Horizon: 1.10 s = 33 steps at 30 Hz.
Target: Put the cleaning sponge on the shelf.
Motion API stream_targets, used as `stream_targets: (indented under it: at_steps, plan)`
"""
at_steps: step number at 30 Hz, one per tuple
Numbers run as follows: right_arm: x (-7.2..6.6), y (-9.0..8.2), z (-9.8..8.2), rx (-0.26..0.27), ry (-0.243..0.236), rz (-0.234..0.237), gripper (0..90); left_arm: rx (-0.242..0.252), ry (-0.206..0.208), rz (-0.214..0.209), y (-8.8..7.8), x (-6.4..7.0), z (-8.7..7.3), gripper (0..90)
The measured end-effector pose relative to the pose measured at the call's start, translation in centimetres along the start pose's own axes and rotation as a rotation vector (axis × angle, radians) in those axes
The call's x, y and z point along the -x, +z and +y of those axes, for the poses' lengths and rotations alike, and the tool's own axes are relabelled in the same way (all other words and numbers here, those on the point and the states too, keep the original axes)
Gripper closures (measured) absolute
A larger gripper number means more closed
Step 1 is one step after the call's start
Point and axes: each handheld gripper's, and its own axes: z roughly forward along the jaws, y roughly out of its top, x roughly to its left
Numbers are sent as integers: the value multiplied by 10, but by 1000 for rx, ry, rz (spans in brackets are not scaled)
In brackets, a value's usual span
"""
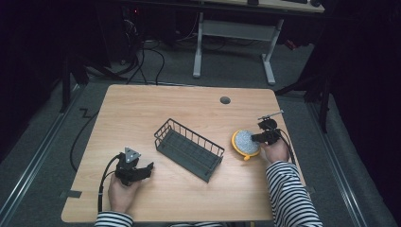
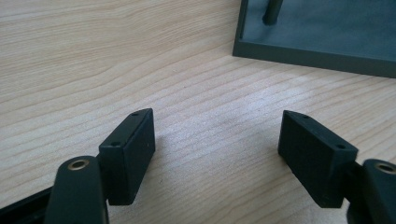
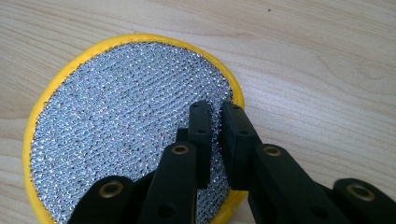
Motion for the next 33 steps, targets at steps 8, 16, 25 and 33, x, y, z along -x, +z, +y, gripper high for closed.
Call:
stream_targets:
  at_steps: [8, 16, 25, 33]
  plan:
    - [0, -6, -1, 31, -3, 34, 866, -1, 3, 0, 0, 0, 0, 277]
    - [-4, -21, -1, 94, -19, 63, 870, -1, 3, 0, 0, 0, 0, 276]
    - [-2, -39, -3, 148, -20, 80, 873, -1, 3, 0, 0, 0, 0, 276]
    - [-5, -57, -5, 190, -43, 79, 873, -1, 4, 1, 0, 0, 0, 276]
